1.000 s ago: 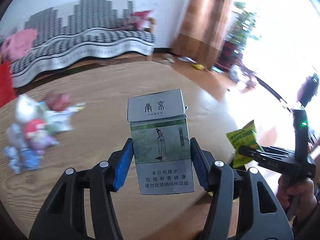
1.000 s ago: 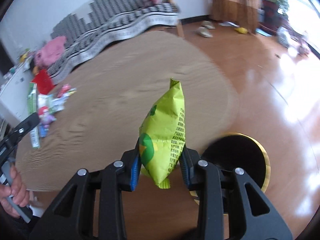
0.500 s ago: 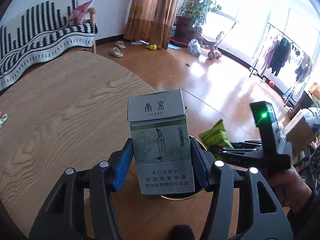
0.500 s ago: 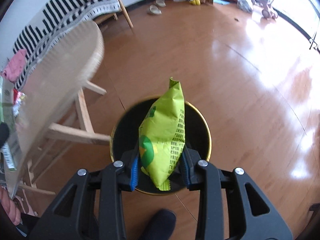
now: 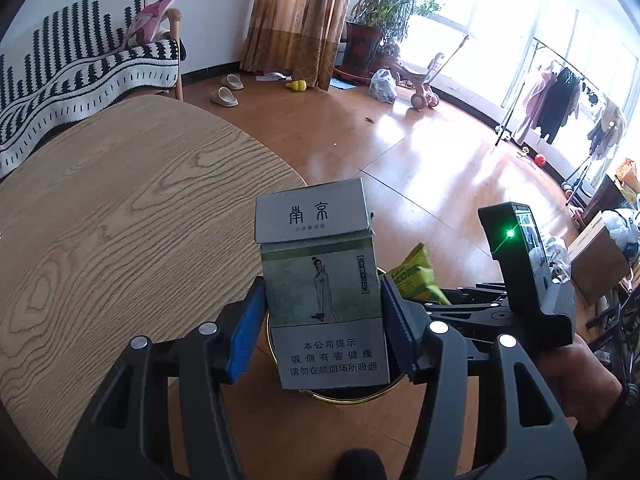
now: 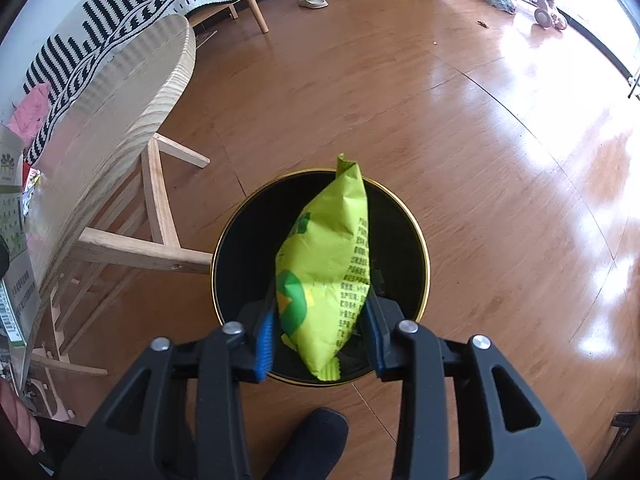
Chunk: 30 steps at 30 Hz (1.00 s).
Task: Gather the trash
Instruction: 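Carry both items over the bin and open both tools to drop them, then move both open tools back toward the trash pile on the table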
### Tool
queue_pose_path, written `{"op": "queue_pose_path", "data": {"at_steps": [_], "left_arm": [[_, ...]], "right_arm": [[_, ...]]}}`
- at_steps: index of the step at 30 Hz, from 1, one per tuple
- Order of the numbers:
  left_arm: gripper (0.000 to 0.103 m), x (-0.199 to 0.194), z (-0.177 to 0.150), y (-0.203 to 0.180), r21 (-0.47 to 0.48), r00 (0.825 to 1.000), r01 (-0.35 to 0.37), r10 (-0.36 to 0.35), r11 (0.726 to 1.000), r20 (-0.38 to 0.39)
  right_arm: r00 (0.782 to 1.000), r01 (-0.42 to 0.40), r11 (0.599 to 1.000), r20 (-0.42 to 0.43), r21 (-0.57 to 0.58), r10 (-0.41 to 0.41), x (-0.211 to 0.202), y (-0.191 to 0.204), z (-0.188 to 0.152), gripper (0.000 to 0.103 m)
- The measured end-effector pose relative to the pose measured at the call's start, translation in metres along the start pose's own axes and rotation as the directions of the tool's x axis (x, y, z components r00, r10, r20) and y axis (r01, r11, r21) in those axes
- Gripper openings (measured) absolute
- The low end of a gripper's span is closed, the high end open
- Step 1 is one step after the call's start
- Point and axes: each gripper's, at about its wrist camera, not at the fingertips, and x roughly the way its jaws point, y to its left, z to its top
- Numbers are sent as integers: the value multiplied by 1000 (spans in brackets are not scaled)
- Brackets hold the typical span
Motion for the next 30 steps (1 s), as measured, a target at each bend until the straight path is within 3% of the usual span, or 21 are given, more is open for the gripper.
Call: {"op": "queue_pose_path", "data": {"at_steps": [2, 21, 24, 30], "left_arm": [[55, 1, -2, -5, 2, 1000, 0, 0, 1000, -6], [57, 59, -10, -46, 83, 989, 97, -86, 992, -122], [73, 62, -11, -46, 90, 990, 80, -68, 993, -124], [85, 46, -8, -36, 76, 995, 59, -52, 995, -83]], "right_arm": [[1000, 4, 1000, 20, 5, -4, -3, 0, 1, 66], [993, -10, 981, 121, 196, -14, -32, -42, 2, 72], [991, -12, 977, 130, 211, -15, -36, -47, 0, 72], [990, -23, 977, 141, 214, -7, -40, -42, 3, 73]]}}
